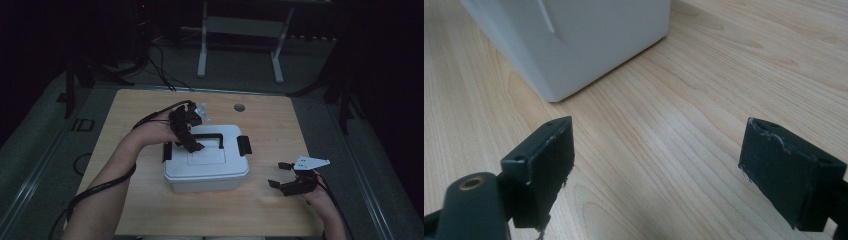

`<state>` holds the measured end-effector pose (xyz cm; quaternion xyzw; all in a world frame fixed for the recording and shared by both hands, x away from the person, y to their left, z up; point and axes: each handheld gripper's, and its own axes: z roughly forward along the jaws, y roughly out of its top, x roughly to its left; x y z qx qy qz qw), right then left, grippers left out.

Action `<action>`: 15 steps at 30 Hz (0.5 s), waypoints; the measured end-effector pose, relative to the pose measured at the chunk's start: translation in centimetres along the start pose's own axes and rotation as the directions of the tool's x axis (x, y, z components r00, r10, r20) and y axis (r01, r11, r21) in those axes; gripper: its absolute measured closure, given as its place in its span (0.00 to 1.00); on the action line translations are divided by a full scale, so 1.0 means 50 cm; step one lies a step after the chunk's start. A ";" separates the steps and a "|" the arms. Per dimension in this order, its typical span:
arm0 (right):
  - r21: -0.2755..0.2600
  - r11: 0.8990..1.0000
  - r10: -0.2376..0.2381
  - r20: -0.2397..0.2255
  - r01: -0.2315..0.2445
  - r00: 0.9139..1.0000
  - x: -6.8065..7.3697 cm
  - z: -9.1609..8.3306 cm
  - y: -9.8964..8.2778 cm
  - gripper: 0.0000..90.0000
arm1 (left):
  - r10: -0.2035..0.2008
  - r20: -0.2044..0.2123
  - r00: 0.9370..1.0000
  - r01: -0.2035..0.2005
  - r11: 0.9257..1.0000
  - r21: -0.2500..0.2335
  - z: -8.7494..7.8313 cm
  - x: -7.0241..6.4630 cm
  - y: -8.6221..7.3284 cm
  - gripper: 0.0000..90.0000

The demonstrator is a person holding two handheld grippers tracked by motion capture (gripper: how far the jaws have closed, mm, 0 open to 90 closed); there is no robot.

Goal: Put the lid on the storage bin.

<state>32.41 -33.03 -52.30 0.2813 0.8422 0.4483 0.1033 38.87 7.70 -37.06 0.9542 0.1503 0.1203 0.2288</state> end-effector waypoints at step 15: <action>0.022 1.000 0.010 0.010 -0.011 1.000 0.003 0.007 -0.011 0.16 | -0.126 -0.088 0.988 0.111 0.981 -0.157 -0.054 0.002 -0.116 0.02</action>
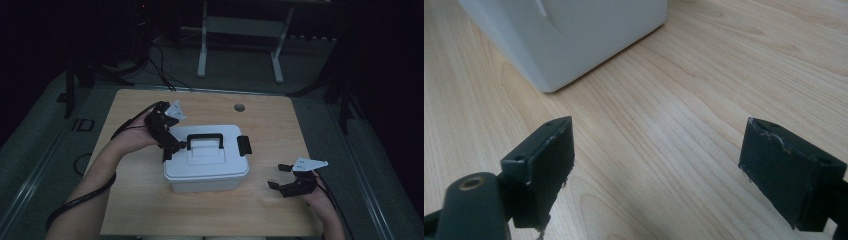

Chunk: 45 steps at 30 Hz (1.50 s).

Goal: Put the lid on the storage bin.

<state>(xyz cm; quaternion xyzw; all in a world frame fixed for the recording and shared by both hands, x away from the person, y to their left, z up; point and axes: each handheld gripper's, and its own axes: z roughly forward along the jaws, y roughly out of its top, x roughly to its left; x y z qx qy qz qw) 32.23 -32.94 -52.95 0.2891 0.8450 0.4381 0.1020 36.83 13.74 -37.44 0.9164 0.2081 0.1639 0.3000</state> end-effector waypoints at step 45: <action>0.051 0.998 0.031 0.076 -0.035 0.997 -0.013 0.019 -0.031 0.16 | -0.331 -0.012 0.943 0.323 0.925 -0.201 0.010 -0.037 -0.378 0.02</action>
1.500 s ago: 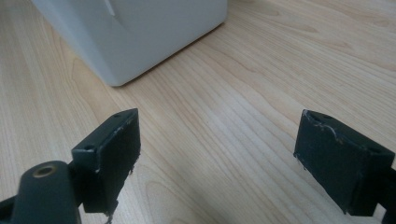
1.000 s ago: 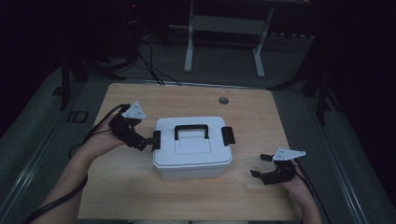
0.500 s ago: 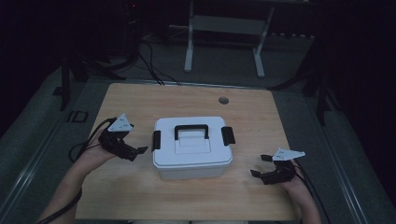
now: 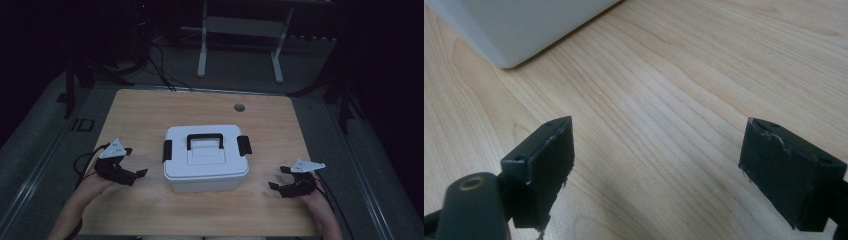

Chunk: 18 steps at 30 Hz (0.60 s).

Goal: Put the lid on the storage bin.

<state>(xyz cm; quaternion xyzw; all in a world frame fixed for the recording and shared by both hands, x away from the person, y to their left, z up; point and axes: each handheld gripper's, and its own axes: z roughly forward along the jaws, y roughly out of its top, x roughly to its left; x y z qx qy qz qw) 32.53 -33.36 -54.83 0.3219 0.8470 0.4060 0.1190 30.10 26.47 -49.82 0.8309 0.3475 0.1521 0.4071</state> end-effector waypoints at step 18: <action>-0.031 0.999 0.034 0.079 -0.031 0.996 -0.008 0.000 -0.006 0.16 | -0.112 -0.125 0.986 0.102 0.992 -0.080 0.023 -0.003 -0.123 0.02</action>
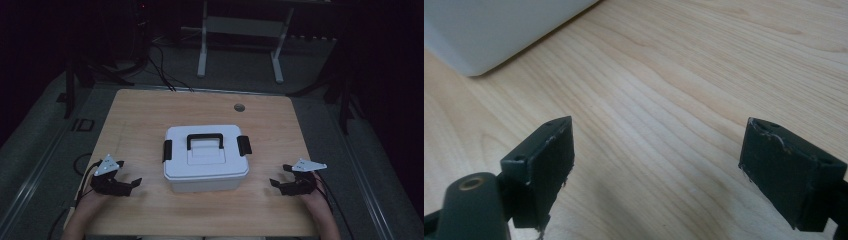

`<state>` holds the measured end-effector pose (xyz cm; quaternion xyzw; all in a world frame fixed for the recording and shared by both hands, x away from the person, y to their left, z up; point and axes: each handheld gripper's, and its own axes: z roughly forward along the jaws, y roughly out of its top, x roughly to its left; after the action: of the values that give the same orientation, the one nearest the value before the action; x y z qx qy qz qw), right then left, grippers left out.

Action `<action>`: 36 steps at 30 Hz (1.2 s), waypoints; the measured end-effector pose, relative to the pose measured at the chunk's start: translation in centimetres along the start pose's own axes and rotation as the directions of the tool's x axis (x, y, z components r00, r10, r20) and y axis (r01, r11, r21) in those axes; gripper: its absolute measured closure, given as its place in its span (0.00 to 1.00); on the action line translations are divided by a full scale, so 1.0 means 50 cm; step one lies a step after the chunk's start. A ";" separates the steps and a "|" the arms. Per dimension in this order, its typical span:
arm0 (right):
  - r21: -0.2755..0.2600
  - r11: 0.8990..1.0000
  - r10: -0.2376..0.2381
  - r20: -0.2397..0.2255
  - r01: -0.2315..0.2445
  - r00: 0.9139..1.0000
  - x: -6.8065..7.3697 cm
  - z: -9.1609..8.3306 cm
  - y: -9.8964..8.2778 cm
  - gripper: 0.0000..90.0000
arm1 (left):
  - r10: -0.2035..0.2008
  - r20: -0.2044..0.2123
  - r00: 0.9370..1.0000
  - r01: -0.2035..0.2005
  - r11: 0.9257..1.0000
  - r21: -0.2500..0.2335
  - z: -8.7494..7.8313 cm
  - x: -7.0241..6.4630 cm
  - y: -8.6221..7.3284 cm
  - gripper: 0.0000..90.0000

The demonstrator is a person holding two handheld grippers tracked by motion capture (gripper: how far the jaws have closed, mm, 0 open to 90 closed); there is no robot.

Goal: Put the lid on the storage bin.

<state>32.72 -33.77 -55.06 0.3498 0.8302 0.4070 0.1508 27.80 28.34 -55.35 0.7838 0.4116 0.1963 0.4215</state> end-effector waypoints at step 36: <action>-0.046 0.991 0.131 0.226 -0.123 0.965 -0.015 0.002 -0.009 0.15 | -0.141 -0.410 0.901 0.119 0.990 -0.077 -0.030 0.011 -0.033 0.02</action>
<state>33.07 -34.44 -55.50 0.4445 0.7767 0.3858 0.2244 26.36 30.05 -55.87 0.6844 0.5378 0.3396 0.3564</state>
